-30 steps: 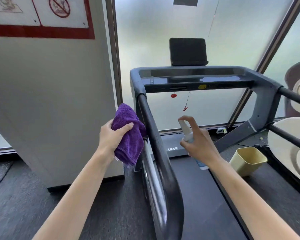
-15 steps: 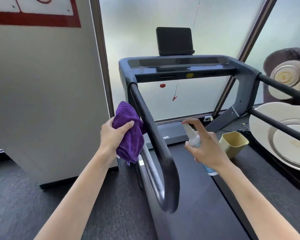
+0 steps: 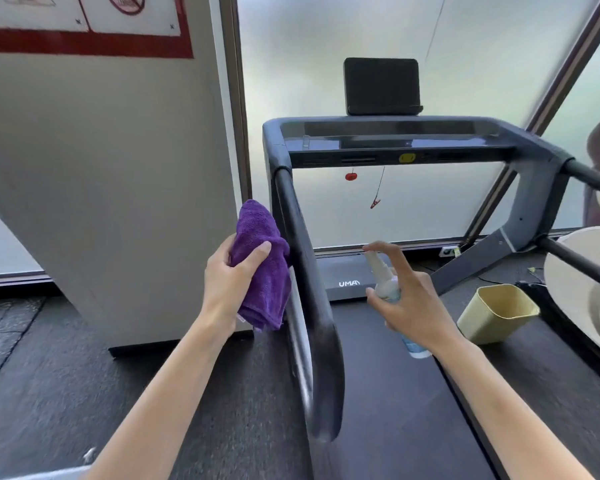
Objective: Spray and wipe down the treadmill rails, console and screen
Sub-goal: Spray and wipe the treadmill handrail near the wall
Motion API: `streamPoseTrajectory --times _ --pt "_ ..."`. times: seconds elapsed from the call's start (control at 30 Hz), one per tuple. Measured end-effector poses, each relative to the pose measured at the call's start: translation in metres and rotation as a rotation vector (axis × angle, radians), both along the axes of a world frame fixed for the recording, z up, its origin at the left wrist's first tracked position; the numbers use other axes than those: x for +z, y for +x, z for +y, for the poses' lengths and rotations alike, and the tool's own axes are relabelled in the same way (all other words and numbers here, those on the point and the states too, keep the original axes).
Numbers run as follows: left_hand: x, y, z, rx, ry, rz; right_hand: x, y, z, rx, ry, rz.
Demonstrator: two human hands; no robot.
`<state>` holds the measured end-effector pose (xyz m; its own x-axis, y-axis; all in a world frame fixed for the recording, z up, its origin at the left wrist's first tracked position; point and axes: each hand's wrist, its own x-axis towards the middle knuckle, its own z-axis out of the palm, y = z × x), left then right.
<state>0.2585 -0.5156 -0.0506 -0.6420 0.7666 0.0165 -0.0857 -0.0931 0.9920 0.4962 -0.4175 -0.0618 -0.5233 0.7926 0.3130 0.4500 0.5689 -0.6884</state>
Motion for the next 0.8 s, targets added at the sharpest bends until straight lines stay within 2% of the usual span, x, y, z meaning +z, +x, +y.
streamPoseTrajectory --times 0.1,0.23,0.3,0.5,0.8 --pt "-0.007 0.017 -0.01 -0.139 -0.048 0.025 -0.002 -0.006 0.007 0.023 0.01 0.101" --pt "-0.018 0.05 -0.013 -0.117 -0.011 0.206 -0.005 -0.013 0.013 0.068 0.026 0.126" --pt "-0.019 0.067 -0.008 -0.17 -0.013 0.259 -0.007 -0.015 0.013 0.091 0.024 0.134" --pt "-0.024 0.069 0.019 -0.063 -0.123 0.398 -0.012 -0.018 0.018 0.131 -0.021 0.151" --pt "-0.012 0.029 0.084 0.009 -0.155 0.285 -0.02 -0.043 0.046 0.192 -0.037 0.131"
